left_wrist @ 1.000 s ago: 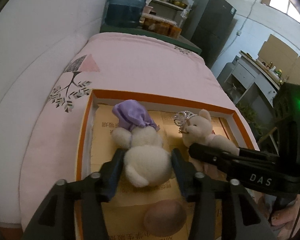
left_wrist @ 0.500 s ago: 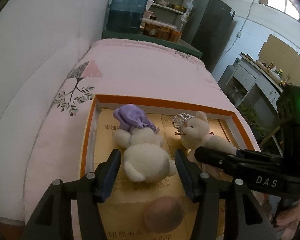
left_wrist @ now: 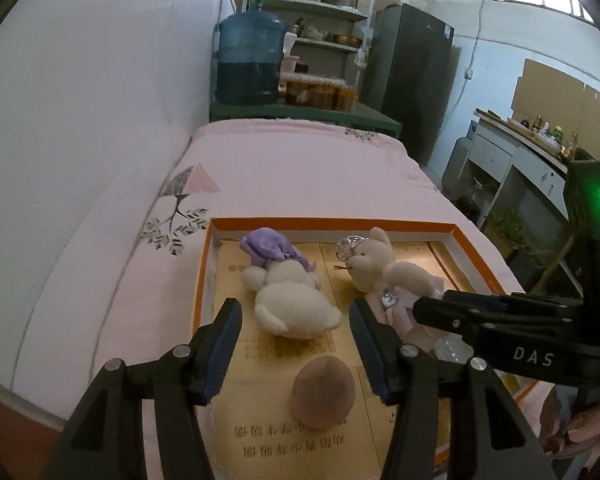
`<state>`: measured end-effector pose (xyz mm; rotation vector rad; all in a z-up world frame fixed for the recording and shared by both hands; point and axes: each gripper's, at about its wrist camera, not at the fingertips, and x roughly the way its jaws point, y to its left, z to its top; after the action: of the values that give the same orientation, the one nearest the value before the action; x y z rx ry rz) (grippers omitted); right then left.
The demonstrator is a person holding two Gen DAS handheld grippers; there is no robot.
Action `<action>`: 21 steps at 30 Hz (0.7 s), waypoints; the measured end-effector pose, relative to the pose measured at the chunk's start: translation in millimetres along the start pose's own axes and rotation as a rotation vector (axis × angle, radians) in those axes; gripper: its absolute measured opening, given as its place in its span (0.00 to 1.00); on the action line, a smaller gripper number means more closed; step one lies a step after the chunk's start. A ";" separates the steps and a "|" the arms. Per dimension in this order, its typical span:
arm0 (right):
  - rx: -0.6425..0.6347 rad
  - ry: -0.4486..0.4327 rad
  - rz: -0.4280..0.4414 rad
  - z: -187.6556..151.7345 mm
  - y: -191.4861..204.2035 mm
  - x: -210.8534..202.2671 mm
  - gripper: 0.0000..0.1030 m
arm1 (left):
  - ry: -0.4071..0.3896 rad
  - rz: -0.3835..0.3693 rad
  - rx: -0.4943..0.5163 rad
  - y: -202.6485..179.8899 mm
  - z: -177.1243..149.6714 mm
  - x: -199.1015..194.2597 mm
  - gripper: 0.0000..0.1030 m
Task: Organize soft objects
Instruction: 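Open both grippers to release the bears and lift away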
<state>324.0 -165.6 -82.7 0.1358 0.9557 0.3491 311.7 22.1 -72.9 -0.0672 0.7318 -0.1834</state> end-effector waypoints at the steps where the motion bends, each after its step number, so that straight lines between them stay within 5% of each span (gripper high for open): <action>1: -0.004 -0.005 -0.003 -2.1 1.0 -3.1 0.40 | -0.004 0.004 0.003 -0.9 -0.7 -2.3 0.54; 21: -0.041 -0.064 -0.026 -36.7 21.3 -60.2 0.40 | -0.071 0.045 -0.001 -9.1 -15.5 -56.9 0.54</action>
<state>257.3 -168.3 -51.4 0.0965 0.8863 0.3382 258.5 23.9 -45.8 -0.0576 0.6615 -0.1369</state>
